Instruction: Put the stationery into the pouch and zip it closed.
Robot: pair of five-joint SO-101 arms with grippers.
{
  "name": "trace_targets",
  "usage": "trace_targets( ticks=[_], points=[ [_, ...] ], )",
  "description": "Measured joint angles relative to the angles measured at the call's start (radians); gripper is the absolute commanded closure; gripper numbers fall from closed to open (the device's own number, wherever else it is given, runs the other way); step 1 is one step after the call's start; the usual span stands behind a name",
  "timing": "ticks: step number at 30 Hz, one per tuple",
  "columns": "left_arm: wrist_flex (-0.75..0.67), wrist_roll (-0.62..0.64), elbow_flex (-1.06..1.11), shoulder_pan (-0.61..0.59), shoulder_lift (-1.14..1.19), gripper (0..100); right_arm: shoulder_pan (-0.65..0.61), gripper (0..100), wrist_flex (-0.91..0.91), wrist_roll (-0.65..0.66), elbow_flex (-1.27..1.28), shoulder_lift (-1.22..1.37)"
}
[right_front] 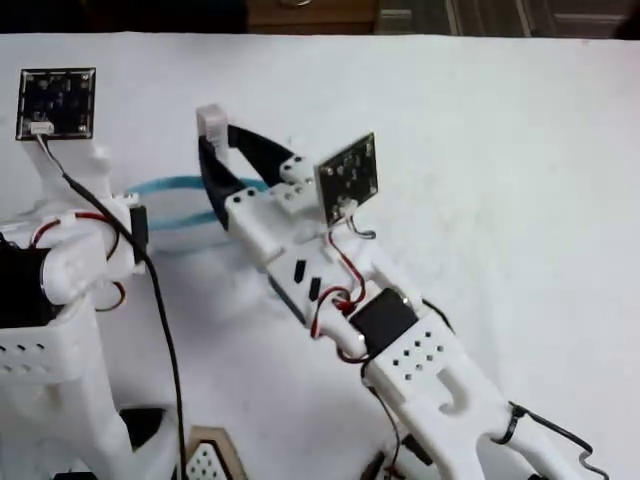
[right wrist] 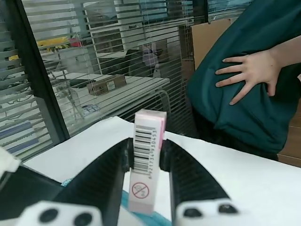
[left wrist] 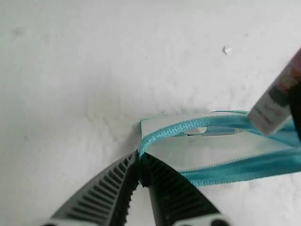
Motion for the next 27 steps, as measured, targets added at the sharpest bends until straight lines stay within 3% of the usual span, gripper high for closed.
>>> trace_targets(
  ticks=[9, 17, 27],
  points=[
    [0.000, 0.000, 0.000, 0.000, 0.000, 98, 0.009, 98.2, -0.008, -0.003, -0.012, -0.021],
    [0.000, 0.000, 0.000, 0.000, 0.000, 98, -0.028, 98.2, 0.209, -0.006, -0.133, -0.069],
    [0.000, 0.000, 0.000, 0.000, 0.000, 98, -0.044, 98.2, 0.115, -0.006, 0.000, -0.072]
  ],
)
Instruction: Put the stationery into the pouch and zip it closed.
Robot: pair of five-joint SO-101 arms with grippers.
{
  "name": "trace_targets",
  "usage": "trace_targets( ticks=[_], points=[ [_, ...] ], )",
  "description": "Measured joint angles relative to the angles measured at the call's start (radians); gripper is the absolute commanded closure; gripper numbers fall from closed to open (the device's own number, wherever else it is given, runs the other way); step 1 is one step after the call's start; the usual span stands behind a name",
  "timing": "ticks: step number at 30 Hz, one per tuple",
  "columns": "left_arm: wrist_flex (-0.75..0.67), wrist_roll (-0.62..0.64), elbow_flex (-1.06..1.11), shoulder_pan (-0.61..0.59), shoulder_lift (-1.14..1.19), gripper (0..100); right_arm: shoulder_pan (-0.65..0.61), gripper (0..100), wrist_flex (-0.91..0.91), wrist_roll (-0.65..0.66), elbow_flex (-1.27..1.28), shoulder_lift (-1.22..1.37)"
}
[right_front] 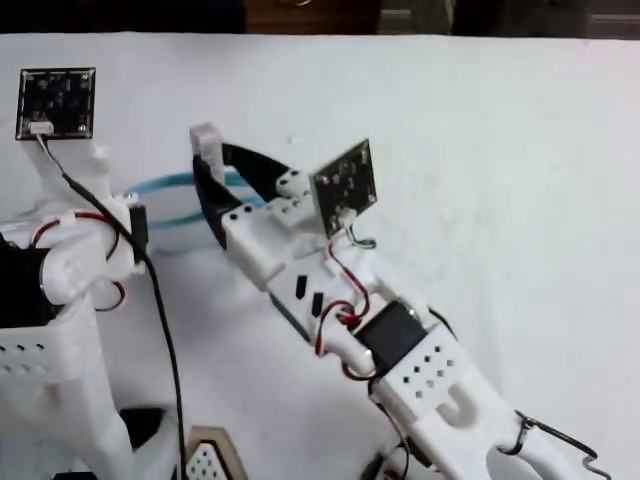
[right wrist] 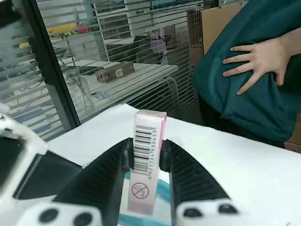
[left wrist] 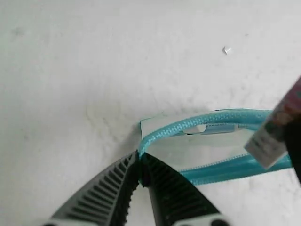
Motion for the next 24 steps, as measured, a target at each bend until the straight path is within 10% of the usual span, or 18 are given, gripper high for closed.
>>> trace_targets(
  ticks=[9, 17, 24],
  points=[
    [-0.002, 0.000, 0.000, 0.000, 0.000, 98, 0.000, 97.1, -0.064, -0.002, 0.008, 0.120],
    [-0.003, 0.000, 0.000, 0.000, 0.002, 98, -0.048, 65.3, 0.078, 0.000, 0.003, 0.110],
    [-0.005, 0.000, 0.000, 0.002, 0.002, 98, -0.046, 67.6, 0.143, -0.002, -0.038, 0.091]
  ],
)
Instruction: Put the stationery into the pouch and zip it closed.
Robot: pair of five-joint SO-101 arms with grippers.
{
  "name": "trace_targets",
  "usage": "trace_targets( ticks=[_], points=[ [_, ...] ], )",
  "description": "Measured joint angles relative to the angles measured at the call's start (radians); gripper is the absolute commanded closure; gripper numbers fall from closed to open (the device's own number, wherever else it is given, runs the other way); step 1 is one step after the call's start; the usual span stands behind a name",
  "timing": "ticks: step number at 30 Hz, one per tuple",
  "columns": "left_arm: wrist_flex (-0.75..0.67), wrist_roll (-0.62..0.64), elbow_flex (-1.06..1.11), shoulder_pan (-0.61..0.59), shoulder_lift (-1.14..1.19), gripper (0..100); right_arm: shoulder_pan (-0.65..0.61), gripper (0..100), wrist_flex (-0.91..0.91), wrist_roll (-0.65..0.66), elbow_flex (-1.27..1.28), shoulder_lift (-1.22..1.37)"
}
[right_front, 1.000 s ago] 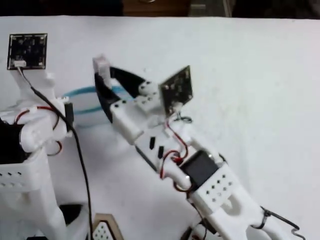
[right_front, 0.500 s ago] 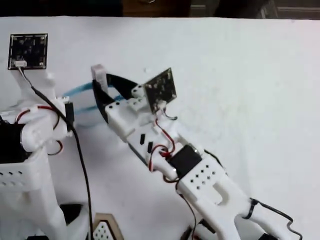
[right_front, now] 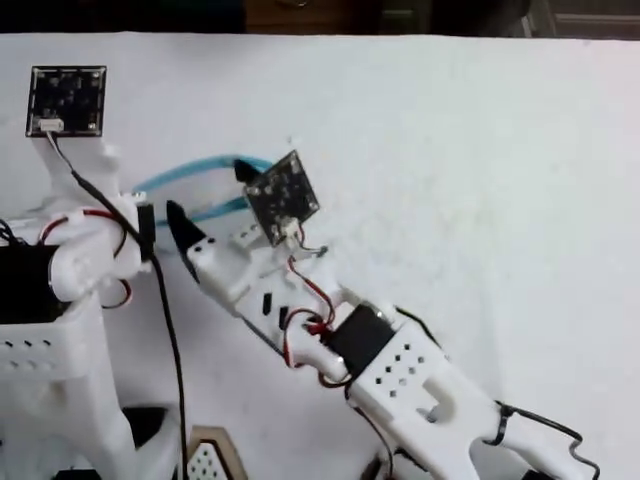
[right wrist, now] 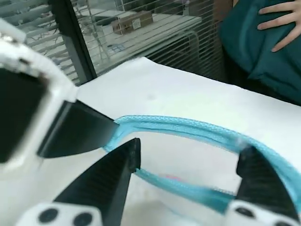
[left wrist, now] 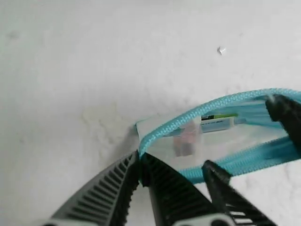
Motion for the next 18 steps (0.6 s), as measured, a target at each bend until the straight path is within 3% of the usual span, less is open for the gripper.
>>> trace_targets(
  ticks=[9, 13, 18],
  points=[
    [0.002, 0.000, 0.000, -0.002, -0.002, 98, 0.245, 83.0, 0.244, -0.002, -0.069, -0.158],
    [0.002, 0.000, 0.000, -0.002, -0.002, 98, 0.334, 78.2, 0.385, 0.008, -0.049, -0.213],
    [0.002, 0.000, 0.000, -0.002, -0.002, 98, 0.350, 70.0, 0.414, 0.201, 0.173, -0.218]
  ],
)
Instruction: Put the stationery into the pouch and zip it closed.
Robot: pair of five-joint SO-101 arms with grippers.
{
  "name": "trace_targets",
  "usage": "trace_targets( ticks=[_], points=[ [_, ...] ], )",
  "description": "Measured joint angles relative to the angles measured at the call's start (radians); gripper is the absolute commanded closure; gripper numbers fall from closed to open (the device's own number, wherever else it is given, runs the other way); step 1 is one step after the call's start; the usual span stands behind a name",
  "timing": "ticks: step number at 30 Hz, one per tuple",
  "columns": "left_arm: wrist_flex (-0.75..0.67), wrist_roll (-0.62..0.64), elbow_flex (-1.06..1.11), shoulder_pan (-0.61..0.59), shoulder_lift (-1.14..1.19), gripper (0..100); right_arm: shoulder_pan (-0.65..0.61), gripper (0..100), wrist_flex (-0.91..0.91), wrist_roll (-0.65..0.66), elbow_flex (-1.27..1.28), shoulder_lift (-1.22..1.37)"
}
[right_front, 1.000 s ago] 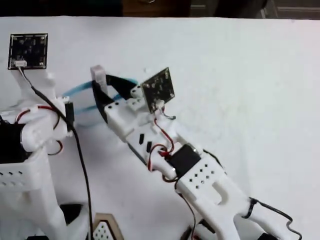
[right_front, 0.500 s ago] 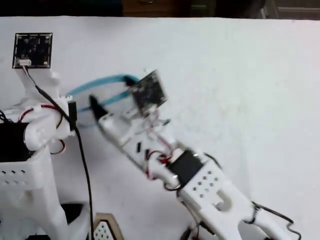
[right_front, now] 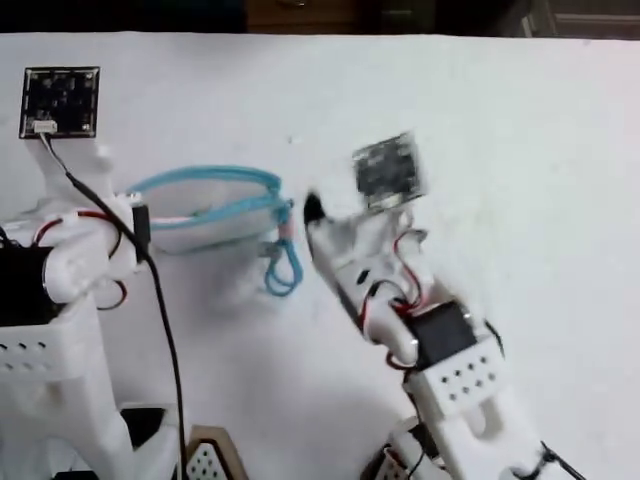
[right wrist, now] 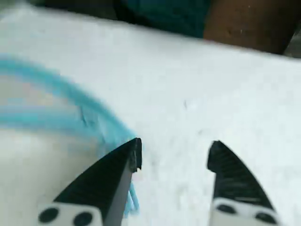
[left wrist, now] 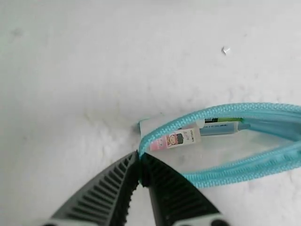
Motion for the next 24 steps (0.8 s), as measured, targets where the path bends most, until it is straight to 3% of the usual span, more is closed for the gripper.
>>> trace_targets(
  ticks=[6, 13, 24],
  points=[
    [0.000, 0.000, 0.000, 0.000, 0.000, 98, -0.031, 68.5, -0.103, 0.152, 0.258, 0.000],
    [0.000, 0.000, 0.000, 0.000, 0.000, 98, -0.055, 68.5, -0.305, 0.166, 0.422, 0.014],
    [0.000, 0.000, 0.000, 0.000, 0.000, 98, -0.055, 68.5, -0.598, 0.166, 0.430, 0.339]
  ],
)
